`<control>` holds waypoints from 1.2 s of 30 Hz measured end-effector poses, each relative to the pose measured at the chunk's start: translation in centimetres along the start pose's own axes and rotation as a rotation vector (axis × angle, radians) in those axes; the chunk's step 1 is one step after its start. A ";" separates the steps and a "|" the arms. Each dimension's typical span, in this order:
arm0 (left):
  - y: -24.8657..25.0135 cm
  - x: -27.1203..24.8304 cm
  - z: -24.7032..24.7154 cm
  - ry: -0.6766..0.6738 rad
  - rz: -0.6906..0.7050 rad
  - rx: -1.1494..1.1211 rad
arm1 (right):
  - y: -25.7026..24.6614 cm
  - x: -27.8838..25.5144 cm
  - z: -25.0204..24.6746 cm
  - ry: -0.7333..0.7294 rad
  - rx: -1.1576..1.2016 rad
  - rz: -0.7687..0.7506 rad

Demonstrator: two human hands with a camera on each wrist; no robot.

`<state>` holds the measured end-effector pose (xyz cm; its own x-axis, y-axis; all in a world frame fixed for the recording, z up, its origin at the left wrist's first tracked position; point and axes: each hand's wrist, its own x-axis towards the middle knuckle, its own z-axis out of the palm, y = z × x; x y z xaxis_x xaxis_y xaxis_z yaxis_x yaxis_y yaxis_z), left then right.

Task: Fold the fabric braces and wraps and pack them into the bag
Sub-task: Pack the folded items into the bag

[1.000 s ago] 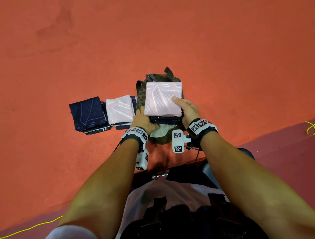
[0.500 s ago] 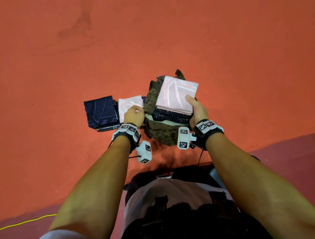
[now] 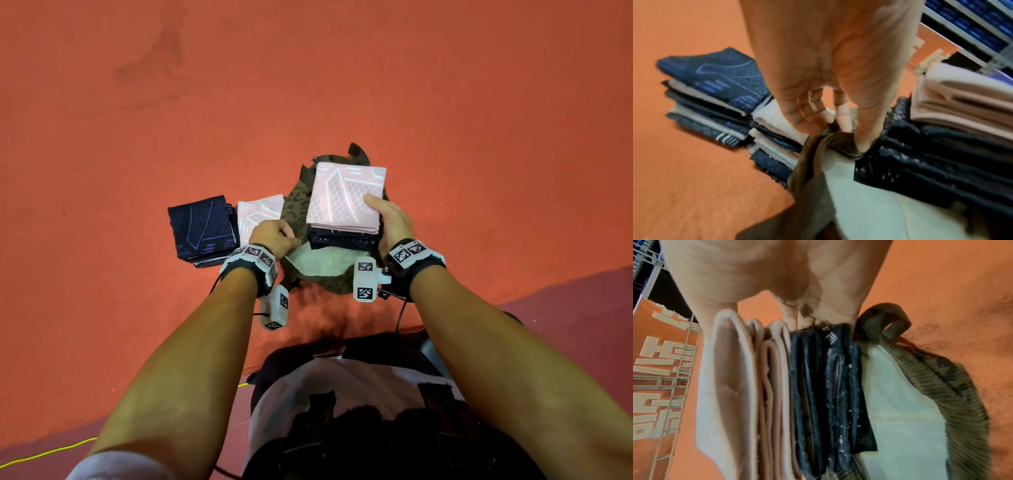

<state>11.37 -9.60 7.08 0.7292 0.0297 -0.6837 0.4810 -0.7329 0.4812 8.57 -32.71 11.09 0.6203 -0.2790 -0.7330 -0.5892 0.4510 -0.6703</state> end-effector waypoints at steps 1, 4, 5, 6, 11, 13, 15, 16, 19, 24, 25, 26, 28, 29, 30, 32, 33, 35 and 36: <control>0.1 0.1 0.0 0.022 0.029 0.011 | 0.0 0.0 0.1 -0.011 -0.010 0.003; 0.6 0.0 0.1 -0.016 0.052 0.000 | 0.0 0.1 0.5 -0.045 -0.048 0.004; 0.6 0.1 0.4 -0.056 0.052 0.013 | 0.0 0.2 0.6 -0.050 -0.055 0.002; 0.7 0.1 0.7 -0.085 0.054 0.049 | 0.0 0.1 0.7 -0.050 -0.057 0.000; 0.1 0.6 1.7 0.006 0.063 0.173 | 0.1 0.5 0.2 -0.071 -0.052 0.007; 0.0 0.5 1.6 0.043 0.052 0.144 | 0.1 0.7 0.0 -0.085 -0.040 0.029; 0.0 0.4 1.3 0.087 0.012 0.063 | 0.3 0.8 0.1 -0.105 -0.030 0.048; 0.0 0.5 1.1 0.116 0.005 -0.001 | 0.3 0.8 0.3 -0.120 -0.029 0.059; 0.4 0.7 0.0 0.209 0.000 -0.251 | 0.6 0.8 1.4 -0.135 -0.044 0.085; 1.0 0.8 -1.9 0.320 0.031 -0.496 | 1.2 1.2 3.2 -0.154 -0.143 0.145; 1.1 0.8 -2.3 0.325 0.038 -0.541 | 1.6 1.8 3.2 -0.139 -0.175 0.151; 1.1 0.8 -2.5 0.326 0.045 -0.586 | 2.0 2.4 3.2 -0.123 -0.200 0.148; 1.1 0.8 -2.8 0.313 0.054 -0.649 | 2.4 3.0 3.2 -0.073 -0.272 0.132; 1.2 0.7 -2.8 0.302 0.056 -0.661 | 2.2 2.9 3.1 -0.040 -0.326 0.116; 1.1 0.7 -2.7 0.291 0.056 -0.673 | 1.9 2.6 3.1 -0.013 -0.398 0.094; 1.2 0.7 -2.4 0.252 0.027 -0.717 | 1.9 2.7 2.5 0.019 -0.507 0.055; 1.2 0.7 -2.2 0.225 0.005 -0.735 | 2.0 2.8 2.2 0.033 -0.521 0.046; 1.2 0.8 -1.7 0.174 -0.032 -0.724 | 2.2 2.8 2.1 0.053 -0.533 0.030; 1.3 0.8 -1.4 0.155 -0.043 -0.704 | 2.2 2.8 2.0 0.051 -0.555 0.013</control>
<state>13.24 -9.57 7.94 0.7379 0.1835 -0.6495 0.6725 -0.1189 0.7305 10.02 -30.75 7.82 0.5936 -0.3238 -0.7367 -0.7892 -0.0554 -0.6116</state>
